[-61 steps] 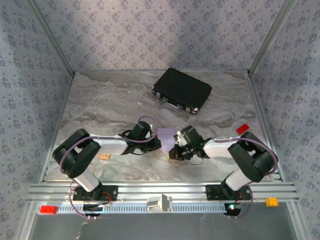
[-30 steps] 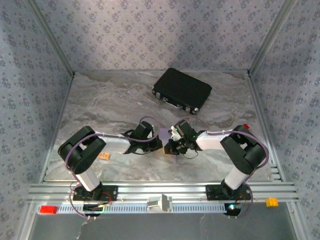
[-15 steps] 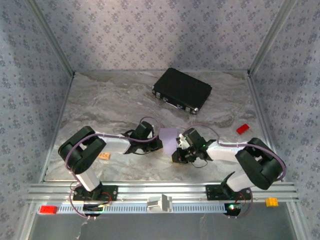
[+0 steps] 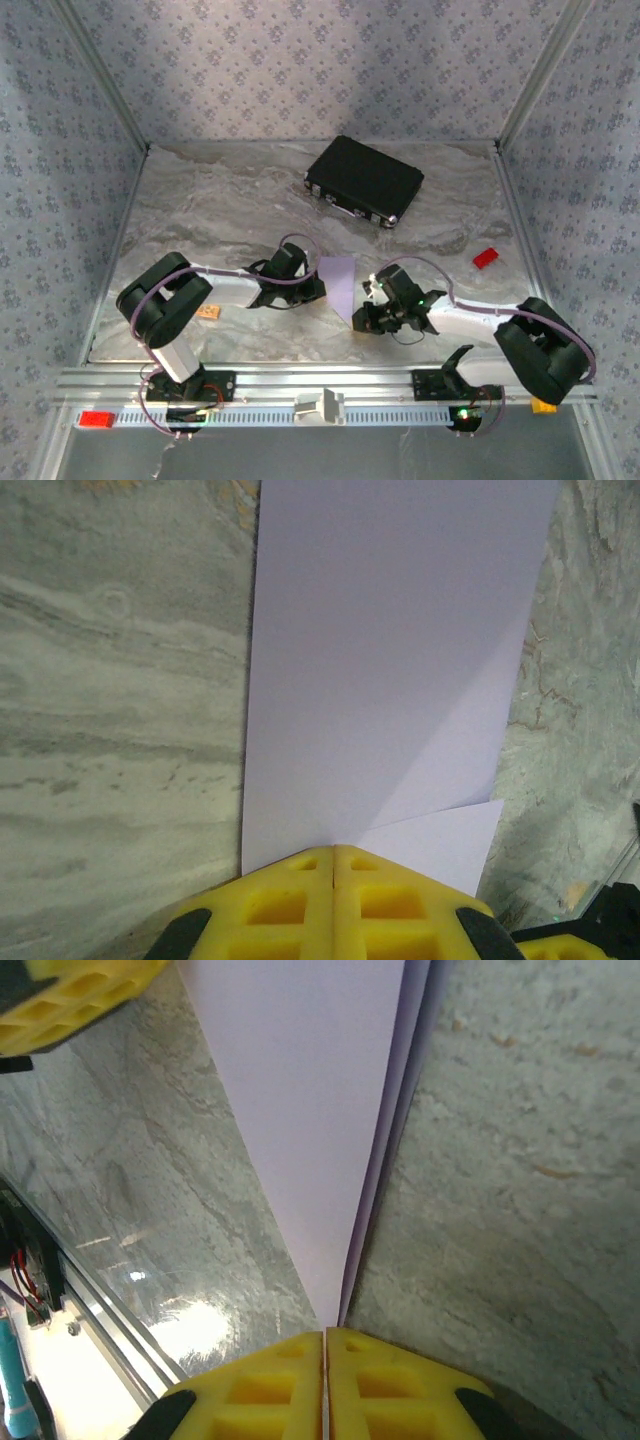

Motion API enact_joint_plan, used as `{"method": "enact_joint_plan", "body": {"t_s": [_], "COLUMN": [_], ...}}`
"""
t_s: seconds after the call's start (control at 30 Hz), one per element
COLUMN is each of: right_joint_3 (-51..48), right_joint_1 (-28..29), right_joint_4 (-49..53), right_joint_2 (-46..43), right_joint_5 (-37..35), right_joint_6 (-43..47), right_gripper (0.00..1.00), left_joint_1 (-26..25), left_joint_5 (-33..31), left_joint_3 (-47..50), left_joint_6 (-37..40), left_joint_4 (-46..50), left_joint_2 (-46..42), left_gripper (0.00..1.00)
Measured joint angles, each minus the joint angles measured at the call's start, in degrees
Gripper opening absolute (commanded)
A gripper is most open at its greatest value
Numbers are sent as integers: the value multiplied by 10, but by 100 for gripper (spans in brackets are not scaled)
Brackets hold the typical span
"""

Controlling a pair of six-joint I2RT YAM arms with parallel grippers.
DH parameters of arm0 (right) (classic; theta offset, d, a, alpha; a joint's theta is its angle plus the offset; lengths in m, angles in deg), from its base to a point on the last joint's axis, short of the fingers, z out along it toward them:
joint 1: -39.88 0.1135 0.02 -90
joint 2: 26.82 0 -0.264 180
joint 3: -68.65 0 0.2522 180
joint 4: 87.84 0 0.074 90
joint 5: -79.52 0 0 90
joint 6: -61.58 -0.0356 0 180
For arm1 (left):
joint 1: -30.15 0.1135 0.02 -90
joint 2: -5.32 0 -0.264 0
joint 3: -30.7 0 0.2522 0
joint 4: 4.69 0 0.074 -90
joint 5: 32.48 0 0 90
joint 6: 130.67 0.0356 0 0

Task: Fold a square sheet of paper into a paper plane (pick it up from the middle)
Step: Third fold the triangle at the center of the table.

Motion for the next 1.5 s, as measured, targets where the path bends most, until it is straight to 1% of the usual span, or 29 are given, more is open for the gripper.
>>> {"method": "enact_joint_plan", "body": {"t_s": [0.07,0.17,0.33,0.47,0.63,0.87,1.0,1.13,1.37,1.5], "right_joint_3": [9,34,66,63,25,14,38,59,65,64], "right_joint_1": [-1,-8,-9,-8,-10,-20,-25,-26,-28,-40], "right_joint_4": [11,14,-5,-2,-33,16,30,12,-7,-14], "right_joint_2": [-12,-2,62,97,64,12,13,38,97,107], "right_joint_5": [-5,-5,2,-3,-4,-20,-22,-10,1,17], "right_joint_6": [4,11,16,28,27,26,28,27,28,37], "right_gripper": [10,10,10,10,10,10,9,9,7,6], "left_joint_1": [-3,-6,-13,-15,-17,-18,-19,-23,-23,-23], "left_joint_5": [-1,-8,-18,-21,-22,-22,-22,-27,-35,-35], "left_joint_3": [1,3,3,3,3,3,3,4,5,-2], "left_joint_6": [-6,-14,-22,-26,-26,-29,-37,-42,-37,-19], "left_joint_4": [-2,-7,-12,-12,-12,-12,-12,-12,3,26], "left_joint_2": [0,-1,-1,-1,-1,-1,-1,-3,-14,-42], "left_gripper": [0,0,0,0,0,0,0,0,11,14]}}
